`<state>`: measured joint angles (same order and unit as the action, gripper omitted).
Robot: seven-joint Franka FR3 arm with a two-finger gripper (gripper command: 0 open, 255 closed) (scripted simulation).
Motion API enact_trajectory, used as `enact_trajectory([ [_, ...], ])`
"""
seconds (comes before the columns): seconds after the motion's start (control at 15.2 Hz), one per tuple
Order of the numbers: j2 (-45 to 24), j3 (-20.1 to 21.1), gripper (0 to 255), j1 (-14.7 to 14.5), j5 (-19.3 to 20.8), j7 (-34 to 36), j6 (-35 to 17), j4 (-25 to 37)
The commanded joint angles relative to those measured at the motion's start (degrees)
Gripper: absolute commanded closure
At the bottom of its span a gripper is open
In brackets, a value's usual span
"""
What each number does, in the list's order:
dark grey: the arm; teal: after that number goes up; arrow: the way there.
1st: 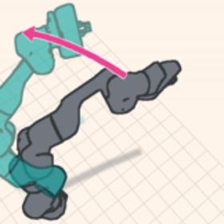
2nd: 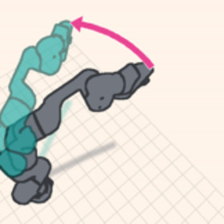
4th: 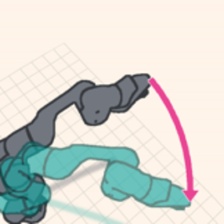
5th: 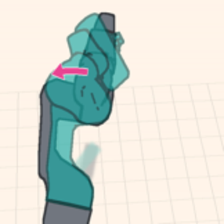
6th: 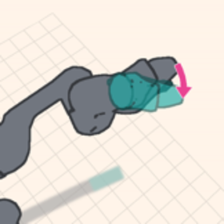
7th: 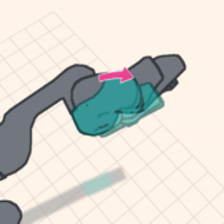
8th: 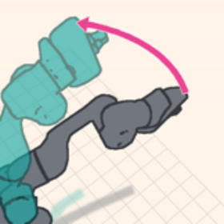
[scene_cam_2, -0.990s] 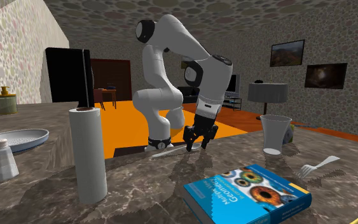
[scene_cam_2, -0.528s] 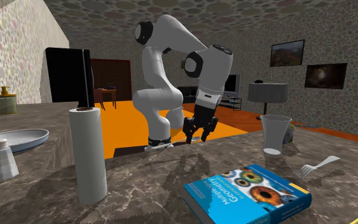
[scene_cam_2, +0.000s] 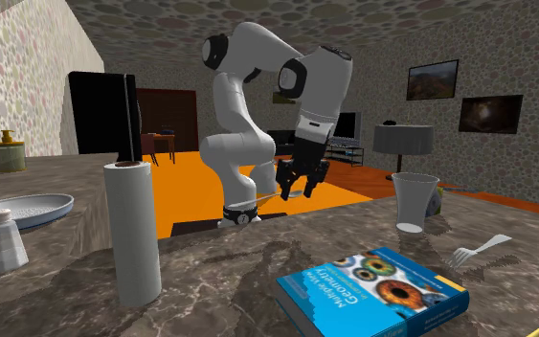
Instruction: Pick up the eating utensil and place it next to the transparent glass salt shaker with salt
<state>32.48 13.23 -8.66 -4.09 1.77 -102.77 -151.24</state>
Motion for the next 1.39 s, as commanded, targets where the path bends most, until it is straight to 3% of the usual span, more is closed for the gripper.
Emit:
enact_trajectory([
  [0.0, 0.78, -0.21, 255, -0.01, 0.07, -0.12, 1.96, 1.15],
  [1.32, 3.71, -2.83, 255, 0.93, 2.05, -2.23, 16.76, 13.07],
])
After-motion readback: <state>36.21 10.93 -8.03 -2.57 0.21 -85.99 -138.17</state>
